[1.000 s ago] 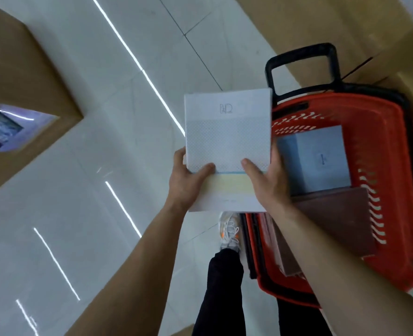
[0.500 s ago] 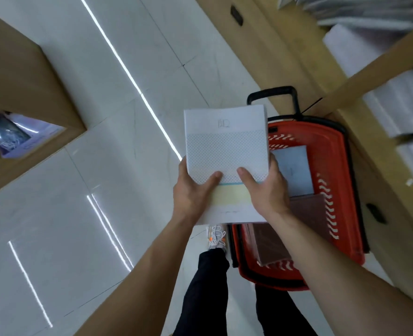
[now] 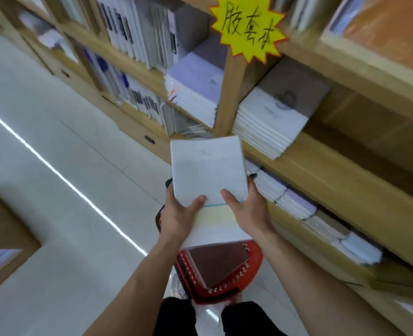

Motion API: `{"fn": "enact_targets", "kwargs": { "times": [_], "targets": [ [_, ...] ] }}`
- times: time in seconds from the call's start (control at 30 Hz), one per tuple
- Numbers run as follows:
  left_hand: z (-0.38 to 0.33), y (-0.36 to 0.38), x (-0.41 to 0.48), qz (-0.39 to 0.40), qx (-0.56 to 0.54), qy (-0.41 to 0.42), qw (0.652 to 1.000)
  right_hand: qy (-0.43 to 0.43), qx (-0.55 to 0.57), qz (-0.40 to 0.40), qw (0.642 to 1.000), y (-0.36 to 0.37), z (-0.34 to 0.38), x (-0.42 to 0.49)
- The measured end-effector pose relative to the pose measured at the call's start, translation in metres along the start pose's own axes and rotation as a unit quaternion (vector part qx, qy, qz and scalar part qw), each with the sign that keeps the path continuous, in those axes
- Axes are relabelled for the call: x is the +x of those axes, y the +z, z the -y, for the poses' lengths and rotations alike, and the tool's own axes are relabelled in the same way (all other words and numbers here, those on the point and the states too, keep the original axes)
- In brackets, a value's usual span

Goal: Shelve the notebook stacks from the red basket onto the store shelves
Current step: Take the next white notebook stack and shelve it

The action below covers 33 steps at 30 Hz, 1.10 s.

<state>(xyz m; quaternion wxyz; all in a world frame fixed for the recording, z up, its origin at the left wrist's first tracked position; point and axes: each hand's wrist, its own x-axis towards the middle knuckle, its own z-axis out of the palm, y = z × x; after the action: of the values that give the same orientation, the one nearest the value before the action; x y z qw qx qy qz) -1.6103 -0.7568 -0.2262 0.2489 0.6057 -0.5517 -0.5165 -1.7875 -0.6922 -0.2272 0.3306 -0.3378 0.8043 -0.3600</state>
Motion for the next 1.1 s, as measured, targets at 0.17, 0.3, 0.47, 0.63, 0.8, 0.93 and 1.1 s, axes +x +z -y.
{"fn": "enact_targets", "kwargs": {
  "times": [0.17,0.3,0.47,0.63,0.8,0.93,1.1],
  "targets": [
    [-0.047,0.047,-0.028,0.091,0.014,0.029,0.995,0.045,0.024,-0.092,0.994,-0.073,-0.007,-0.033],
    [-0.064,0.096,-0.048,0.158,0.039,0.04,0.986,0.099,0.036,-0.147,0.984,-0.12,-0.035,-0.056],
    [-0.074,0.161,-0.061,0.224,0.075,0.047,0.971,0.147,0.066,-0.206,0.965,-0.164,-0.078,-0.071],
    [-0.08,0.229,-0.036,0.261,0.104,0.055,0.958,0.162,0.092,-0.239,0.953,-0.195,-0.116,-0.05],
    [-0.109,0.271,-0.004,0.265,0.16,0.082,0.947,0.156,0.106,-0.25,0.95,-0.208,-0.14,0.003],
    [-0.118,0.293,0.031,0.262,0.203,0.121,0.936,0.147,0.12,-0.238,0.953,-0.218,-0.148,0.05],
    [-0.124,0.31,0.065,0.259,0.223,0.147,0.928,0.151,0.107,-0.248,0.951,-0.22,-0.156,0.095]
  ]
}}
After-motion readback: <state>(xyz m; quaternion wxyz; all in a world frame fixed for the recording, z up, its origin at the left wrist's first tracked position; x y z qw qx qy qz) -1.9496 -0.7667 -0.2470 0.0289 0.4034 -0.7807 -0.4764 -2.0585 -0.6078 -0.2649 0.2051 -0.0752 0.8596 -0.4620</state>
